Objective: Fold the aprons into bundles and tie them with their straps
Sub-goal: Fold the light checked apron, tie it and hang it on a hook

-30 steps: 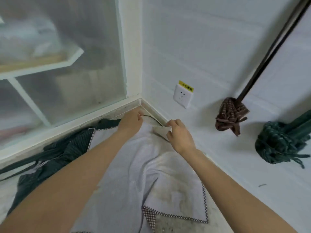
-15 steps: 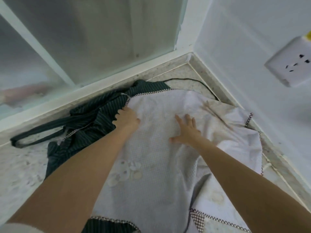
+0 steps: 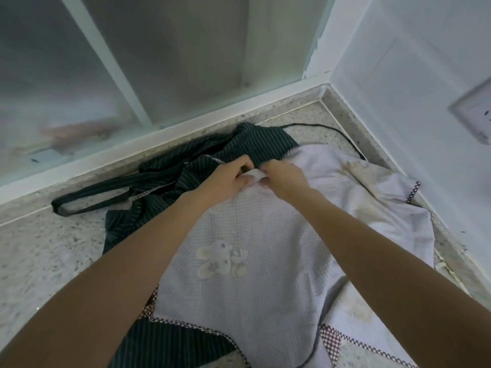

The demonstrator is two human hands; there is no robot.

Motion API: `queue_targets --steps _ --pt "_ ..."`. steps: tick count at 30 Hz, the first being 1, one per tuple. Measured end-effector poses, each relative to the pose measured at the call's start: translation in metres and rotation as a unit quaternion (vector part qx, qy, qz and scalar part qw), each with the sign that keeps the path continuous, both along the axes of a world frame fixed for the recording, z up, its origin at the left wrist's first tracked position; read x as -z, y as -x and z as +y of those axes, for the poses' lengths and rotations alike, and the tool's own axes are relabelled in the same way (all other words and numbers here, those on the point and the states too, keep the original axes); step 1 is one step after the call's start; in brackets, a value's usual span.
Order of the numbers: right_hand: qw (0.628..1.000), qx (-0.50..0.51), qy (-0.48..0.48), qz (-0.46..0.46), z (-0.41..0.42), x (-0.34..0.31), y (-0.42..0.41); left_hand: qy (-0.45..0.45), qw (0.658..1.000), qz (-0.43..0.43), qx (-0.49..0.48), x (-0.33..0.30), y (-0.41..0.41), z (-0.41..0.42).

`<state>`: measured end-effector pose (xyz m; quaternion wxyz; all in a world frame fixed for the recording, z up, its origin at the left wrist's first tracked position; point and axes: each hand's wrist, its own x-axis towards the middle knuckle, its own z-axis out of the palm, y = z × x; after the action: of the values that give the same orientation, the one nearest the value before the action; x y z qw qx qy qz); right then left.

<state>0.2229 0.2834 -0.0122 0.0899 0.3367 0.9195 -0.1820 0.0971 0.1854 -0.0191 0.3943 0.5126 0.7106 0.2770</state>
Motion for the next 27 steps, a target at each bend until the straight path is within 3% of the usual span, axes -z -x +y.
queue_targets --steps 5,7,10,12,14,16,19,24,27 --pt "0.987 0.154 -0.053 -0.006 0.003 -0.030 -0.036 0.188 0.975 0.061 0.101 -0.013 0.038 -0.045" --pt "0.982 0.159 -0.088 -0.055 -0.002 -0.052 -0.048 0.167 0.980 0.075 0.077 -0.030 0.043 -0.059" --pt "0.991 0.006 -0.085 -0.104 -0.022 -0.092 -0.050 0.035 0.989 0.138 0.034 -0.076 0.023 -0.059" --pt "0.997 -0.071 -0.005 -0.039 -0.046 -0.127 -0.045 -0.050 0.978 0.196 0.051 -0.121 -0.006 -0.057" --pt "0.994 -0.067 0.066 0.062 -0.063 -0.156 -0.047 -0.114 0.966 0.222 0.071 -0.162 -0.035 -0.059" --pt "0.993 -0.052 0.041 0.095 -0.076 -0.185 -0.060 -0.157 0.962 0.217 0.057 -0.192 -0.053 -0.066" --pt "0.990 -0.023 0.001 0.140 -0.096 -0.219 -0.095 -0.169 0.956 0.239 0.009 -0.229 -0.074 -0.086" --pt "0.939 0.056 0.058 0.334 -0.138 -0.275 -0.149 -0.136 0.928 0.345 -0.037 -0.289 -0.105 -0.128" --pt "0.907 0.084 0.058 0.408 -0.162 -0.308 -0.173 -0.174 0.939 0.269 -0.124 -0.325 -0.119 -0.159"
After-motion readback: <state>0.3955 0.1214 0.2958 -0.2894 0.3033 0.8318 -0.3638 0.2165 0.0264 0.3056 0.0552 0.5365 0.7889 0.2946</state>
